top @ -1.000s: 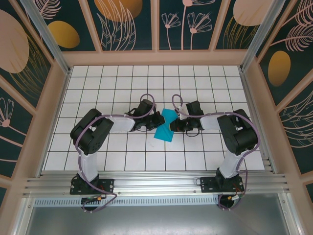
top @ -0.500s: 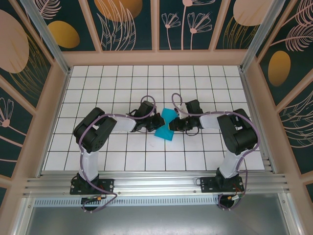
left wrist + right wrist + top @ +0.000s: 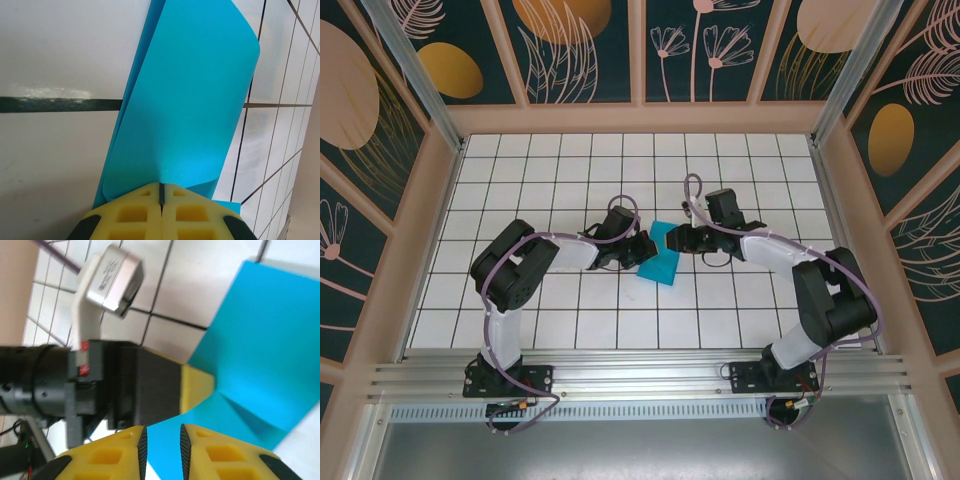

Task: Fold a paper plane with a square sheet of paper (pick it up from the middle)
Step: Fold the triangle a second time at the center of the table.

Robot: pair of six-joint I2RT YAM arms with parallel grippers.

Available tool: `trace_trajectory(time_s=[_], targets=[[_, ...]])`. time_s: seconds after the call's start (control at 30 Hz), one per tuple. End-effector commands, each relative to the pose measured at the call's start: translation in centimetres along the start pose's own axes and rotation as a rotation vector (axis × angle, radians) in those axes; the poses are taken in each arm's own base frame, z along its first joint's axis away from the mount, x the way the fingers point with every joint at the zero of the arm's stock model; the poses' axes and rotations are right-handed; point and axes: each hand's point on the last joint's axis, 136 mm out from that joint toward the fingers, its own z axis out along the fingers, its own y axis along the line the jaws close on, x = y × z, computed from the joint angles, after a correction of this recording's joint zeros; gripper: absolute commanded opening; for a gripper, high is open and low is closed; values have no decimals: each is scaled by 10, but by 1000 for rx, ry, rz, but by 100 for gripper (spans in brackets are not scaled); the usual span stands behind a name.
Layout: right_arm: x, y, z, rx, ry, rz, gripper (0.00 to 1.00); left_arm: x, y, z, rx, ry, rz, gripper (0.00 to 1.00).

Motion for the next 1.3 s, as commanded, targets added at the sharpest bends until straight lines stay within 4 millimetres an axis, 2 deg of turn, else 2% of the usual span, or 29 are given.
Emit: trace_trajectory(time_s=[0.0,0.1,0.37,0.5,0.67,0.97,1.13,1.27], targets=[[16,28,5,-92,79,20,18,8,32,8,-91,10,-21,7],[28,22,14,-78,122,57,11,10,32,8,-92,13,-20,7],[54,13,34,-60,222,108,9,10,32,8,-92,14,-19,7],[55,5,38,-22,219,118,9,9,32,8,-92,13,-17,6],[64,-10,45,20,259,159,9,10,32,7,-92,15,-17,7],[75,-28,45,87,286,194,10,11,34,8,-100,18,-15,7],[80,-31,45,88,293,195,11,11,34,8,-99,17,-17,7],[85,-43,47,130,307,204,11,11,34,8,-100,18,-14,6]])
